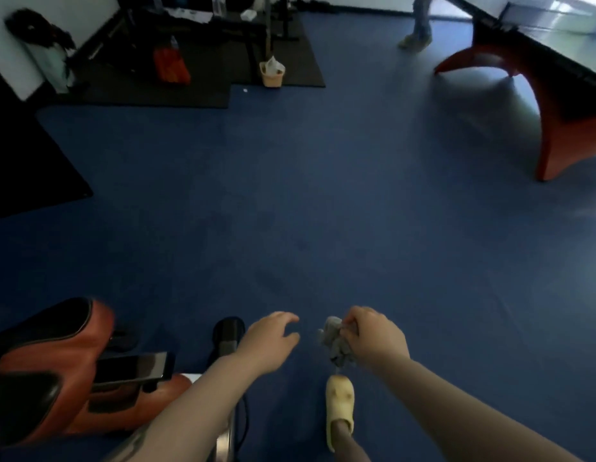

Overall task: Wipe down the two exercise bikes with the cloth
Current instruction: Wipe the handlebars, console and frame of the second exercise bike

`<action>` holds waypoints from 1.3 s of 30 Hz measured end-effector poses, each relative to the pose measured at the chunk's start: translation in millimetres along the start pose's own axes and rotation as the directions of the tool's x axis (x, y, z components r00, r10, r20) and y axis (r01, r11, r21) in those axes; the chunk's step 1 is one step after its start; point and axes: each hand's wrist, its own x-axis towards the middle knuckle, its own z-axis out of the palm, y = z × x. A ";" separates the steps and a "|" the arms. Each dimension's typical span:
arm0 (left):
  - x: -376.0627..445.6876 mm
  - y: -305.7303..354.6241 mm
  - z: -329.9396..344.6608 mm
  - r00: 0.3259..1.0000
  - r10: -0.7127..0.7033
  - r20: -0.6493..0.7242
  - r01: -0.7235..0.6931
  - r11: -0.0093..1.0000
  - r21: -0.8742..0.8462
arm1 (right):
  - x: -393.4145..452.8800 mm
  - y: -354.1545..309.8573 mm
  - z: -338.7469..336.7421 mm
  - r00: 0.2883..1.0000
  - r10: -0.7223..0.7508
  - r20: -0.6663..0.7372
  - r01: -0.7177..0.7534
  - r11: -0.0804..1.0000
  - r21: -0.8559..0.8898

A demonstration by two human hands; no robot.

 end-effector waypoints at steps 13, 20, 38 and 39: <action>111.8 43.5 -42.0 0.894 -0.341 -0.290 0.242 0.913 -0.328 | 213.1 -33.9 -76.4 0.884 -0.428 0.189 0.453 0.884 -0.115; 108.8 -27.2 -86.2 0.692 -0.643 -0.328 0.456 0.742 -0.492 | 277.9 -123.6 -54.5 0.721 -0.615 0.318 0.670 0.737 -0.094; 199.2 -122.6 -265.1 0.494 -0.782 -0.380 0.349 0.578 -0.738 | 443.6 -357.3 -45.3 0.468 -0.771 0.432 0.858 0.513 -0.015; 205.8 -126.9 -272.4 0.463 -0.804 -0.374 0.346 0.552 -0.758 | 453.7 -371.2 -44.2 0.432 -0.777 0.459 0.879 0.477 -0.018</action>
